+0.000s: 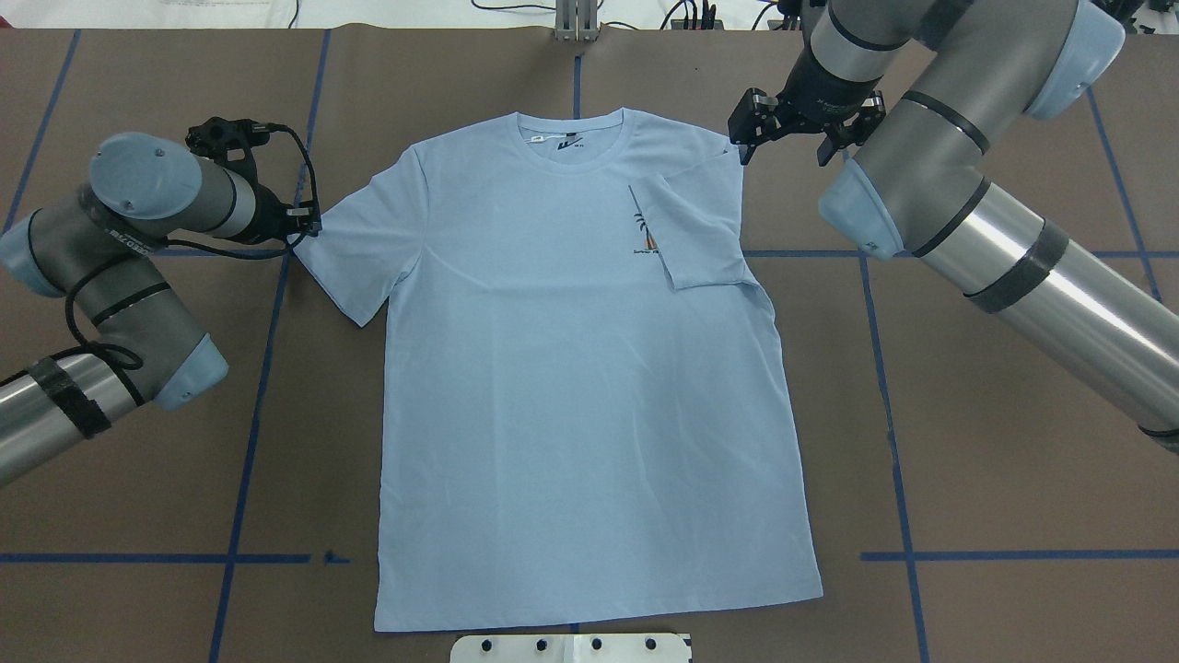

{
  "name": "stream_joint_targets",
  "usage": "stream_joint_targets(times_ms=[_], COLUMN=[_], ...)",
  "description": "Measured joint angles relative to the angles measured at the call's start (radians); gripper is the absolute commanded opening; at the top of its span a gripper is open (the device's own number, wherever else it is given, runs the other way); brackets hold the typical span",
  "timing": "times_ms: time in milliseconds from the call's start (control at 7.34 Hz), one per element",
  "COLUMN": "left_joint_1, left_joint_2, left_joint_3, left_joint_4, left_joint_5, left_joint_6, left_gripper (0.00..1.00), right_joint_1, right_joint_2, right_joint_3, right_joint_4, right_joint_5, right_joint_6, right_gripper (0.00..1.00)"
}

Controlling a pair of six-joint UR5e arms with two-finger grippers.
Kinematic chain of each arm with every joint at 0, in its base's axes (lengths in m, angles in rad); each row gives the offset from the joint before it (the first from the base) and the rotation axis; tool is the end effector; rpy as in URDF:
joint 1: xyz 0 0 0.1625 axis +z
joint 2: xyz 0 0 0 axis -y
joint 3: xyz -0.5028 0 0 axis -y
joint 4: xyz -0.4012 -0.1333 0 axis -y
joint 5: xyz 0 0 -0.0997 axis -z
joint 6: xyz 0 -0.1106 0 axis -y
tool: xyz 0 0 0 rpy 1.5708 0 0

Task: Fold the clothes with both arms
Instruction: 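Release the sleeve and lift the right gripper while the left arm reaches in, then grasp the sleeve nearest the left gripper and fold it inward over the shirt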

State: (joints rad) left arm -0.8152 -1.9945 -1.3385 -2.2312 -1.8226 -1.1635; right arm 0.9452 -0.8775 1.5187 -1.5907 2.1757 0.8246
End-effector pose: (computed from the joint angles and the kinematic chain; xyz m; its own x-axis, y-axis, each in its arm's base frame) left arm 0.4352 -0.6161 0.5400 0.6430 -0.1230 -0.7559 0.3503 0.9250 0.1474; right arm -0.3978 -0.6710 0.3252 0.6707 -0.0252 0.7413 -0.0240 0.9982 0.0556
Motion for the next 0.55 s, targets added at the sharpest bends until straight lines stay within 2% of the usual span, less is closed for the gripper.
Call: stream_joint_targets(times_ms=[136,545], left_joint_1=[0.000,0.002], left_joint_2=[0.000,0.000], left_joint_3=[-0.020,-0.091], left_joint_4=[0.027,0.125], left_joint_5=[-0.001,-0.006], left_joint_6=[0.002,0.002], left_gripper=[0.00,0.00], right_joint_1=[0.000,0.000], right_joint_2=[0.000,-0.001], right_joint_3=[0.000,0.004], right_joint_4=[0.000,0.000], right_joint_5=[0.000,-0.001], right_joint_6=[0.000,0.001], right_gripper=[1.00,1.00])
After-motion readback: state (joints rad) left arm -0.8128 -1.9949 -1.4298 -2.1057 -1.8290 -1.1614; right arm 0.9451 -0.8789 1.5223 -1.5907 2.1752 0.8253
